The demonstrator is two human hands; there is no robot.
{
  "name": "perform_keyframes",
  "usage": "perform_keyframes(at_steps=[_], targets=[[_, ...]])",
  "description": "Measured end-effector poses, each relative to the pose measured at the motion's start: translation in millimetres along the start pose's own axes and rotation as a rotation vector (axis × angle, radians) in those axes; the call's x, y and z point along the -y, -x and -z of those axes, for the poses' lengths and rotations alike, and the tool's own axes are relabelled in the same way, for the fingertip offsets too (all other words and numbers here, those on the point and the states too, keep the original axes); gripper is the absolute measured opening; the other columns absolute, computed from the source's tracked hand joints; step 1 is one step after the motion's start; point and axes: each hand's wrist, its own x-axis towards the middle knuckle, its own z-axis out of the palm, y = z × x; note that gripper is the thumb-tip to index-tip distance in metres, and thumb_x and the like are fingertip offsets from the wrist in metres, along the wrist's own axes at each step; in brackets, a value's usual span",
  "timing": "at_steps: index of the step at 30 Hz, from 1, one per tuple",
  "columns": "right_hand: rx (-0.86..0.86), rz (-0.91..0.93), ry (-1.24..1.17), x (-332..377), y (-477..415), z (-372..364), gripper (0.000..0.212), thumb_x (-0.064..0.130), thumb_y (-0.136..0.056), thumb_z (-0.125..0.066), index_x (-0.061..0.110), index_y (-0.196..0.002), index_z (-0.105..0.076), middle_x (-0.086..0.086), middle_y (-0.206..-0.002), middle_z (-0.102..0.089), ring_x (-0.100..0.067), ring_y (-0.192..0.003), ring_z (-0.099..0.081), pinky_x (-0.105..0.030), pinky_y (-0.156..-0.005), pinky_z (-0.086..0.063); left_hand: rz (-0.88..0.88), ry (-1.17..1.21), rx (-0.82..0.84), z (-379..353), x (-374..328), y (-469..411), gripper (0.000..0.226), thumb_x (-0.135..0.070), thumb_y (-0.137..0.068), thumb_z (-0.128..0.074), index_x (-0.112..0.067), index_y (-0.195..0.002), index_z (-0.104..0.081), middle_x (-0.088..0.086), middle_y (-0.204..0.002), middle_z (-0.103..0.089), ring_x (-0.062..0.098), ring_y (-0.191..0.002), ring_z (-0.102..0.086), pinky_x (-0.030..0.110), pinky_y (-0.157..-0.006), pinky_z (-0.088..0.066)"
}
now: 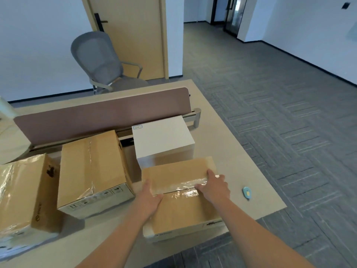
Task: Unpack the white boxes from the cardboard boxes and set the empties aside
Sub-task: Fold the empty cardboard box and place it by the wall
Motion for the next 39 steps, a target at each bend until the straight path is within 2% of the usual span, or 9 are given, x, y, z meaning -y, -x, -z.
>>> perform_keyframes(at_steps=[4, 6, 12, 18, 23, 29, 34, 37, 39], targets=[[-0.069, -0.061, -0.072, -3, 13, 15, 0.081, 0.064, -0.078, -0.068, 0.032, -0.144, -0.032, -0.008, -0.134, -0.041, -0.034, -0.118, -0.05, -0.046, -0.097, -0.044, -0.145, -0.084, -0.001, 13, -13, -2, 0.078, -0.051, -0.089, -0.059, -0.035, -0.151, -0.015, 0.003, -0.132, -0.06, 0.025, -0.109, -0.062, 0.037, -0.091, -0.051], [-0.118, -0.087, -0.105, -7, 19, 28, 0.082, 0.064, -0.079, -0.067, 0.03, -0.146, -0.032, -0.01, -0.135, -0.042, -0.035, -0.12, -0.05, -0.047, -0.098, -0.043, -0.21, -0.107, -0.004, 21, -27, -3, 0.076, -0.054, -0.088, -0.056, -0.038, -0.15, -0.015, 0.004, -0.13, -0.06, 0.024, -0.106, -0.063, 0.038, -0.089, -0.052], [-0.27, -0.207, -0.242, -39, 36, 80, 0.087, 0.066, -0.078, -0.064, 0.032, -0.149, -0.027, -0.01, -0.142, -0.038, -0.036, -0.124, -0.048, -0.05, -0.1, -0.044, -0.38, -0.151, 0.008, 25, -105, -1, 0.075, -0.051, -0.089, -0.056, -0.042, -0.15, -0.014, 0.009, -0.13, -0.051, 0.03, -0.112, -0.057, 0.04, -0.089, -0.047], [-0.403, -0.319, -0.388, -110, 49, 128, 0.083, 0.062, -0.08, -0.065, 0.03, -0.148, -0.03, -0.011, -0.14, -0.039, -0.038, -0.125, -0.047, -0.054, -0.1, -0.045, -0.499, -0.188, 0.036, -14, -199, 20, 0.074, -0.042, -0.092, -0.057, -0.039, -0.155, -0.017, 0.011, -0.141, -0.042, 0.031, -0.12, -0.053, 0.037, -0.088, -0.042], [-0.532, -0.415, -0.505, -201, 55, 168, 0.067, 0.057, -0.084, -0.063, 0.028, -0.139, -0.039, -0.01, -0.134, -0.043, -0.039, -0.116, -0.052, -0.051, -0.096, -0.048, -0.635, -0.198, 0.05, -77, -291, 37, 0.062, -0.047, -0.088, -0.061, -0.038, -0.146, -0.039, 0.007, -0.136, -0.046, 0.028, -0.117, -0.055, 0.041, -0.093, -0.045], [-0.633, -0.562, -0.566, -350, 48, 226, 0.064, 0.052, -0.09, -0.058, 0.026, -0.144, -0.035, -0.013, -0.141, -0.039, -0.042, -0.12, -0.049, -0.053, -0.1, -0.044, -0.835, -0.262, 0.124, -197, -417, 87, 0.043, -0.044, -0.088, -0.059, -0.03, -0.128, -0.05, 0.005, -0.127, -0.053, 0.027, -0.108, -0.055, 0.04, -0.087, -0.047], [-0.66, -0.666, -0.577, -469, 48, 278, 0.065, 0.047, -0.093, -0.054, 0.025, -0.149, -0.029, -0.012, -0.146, -0.034, -0.04, -0.125, -0.043, -0.052, -0.106, -0.037, -0.846, -0.295, 0.177, -298, -509, 144, 0.057, -0.041, -0.094, -0.057, -0.03, -0.148, -0.04, 0.007, -0.143, -0.043, 0.028, -0.124, -0.05, 0.04, -0.096, -0.043], [-0.655, -0.695, -0.588, -529, 43, 312, 0.066, 0.046, -0.093, -0.053, 0.024, -0.15, -0.028, -0.013, -0.147, -0.034, -0.04, -0.126, -0.043, -0.052, -0.106, -0.037, -0.849, -0.28, 0.209, -346, -557, 169, 0.061, -0.042, -0.095, -0.057, -0.031, -0.151, -0.034, 0.006, -0.15, -0.037, 0.026, -0.132, -0.045, 0.041, -0.099, -0.042], [-0.649, -0.71, -0.597, -562, 36, 334, 0.066, 0.045, -0.094, -0.053, 0.024, -0.151, -0.028, -0.013, -0.148, -0.033, -0.04, -0.127, -0.043, -0.052, -0.107, -0.036, -0.852, -0.265, 0.223, -370, -589, 182, 0.062, -0.041, -0.095, -0.056, -0.031, -0.151, -0.033, 0.004, -0.15, -0.036, 0.026, -0.129, -0.047, 0.04, -0.095, -0.042]])
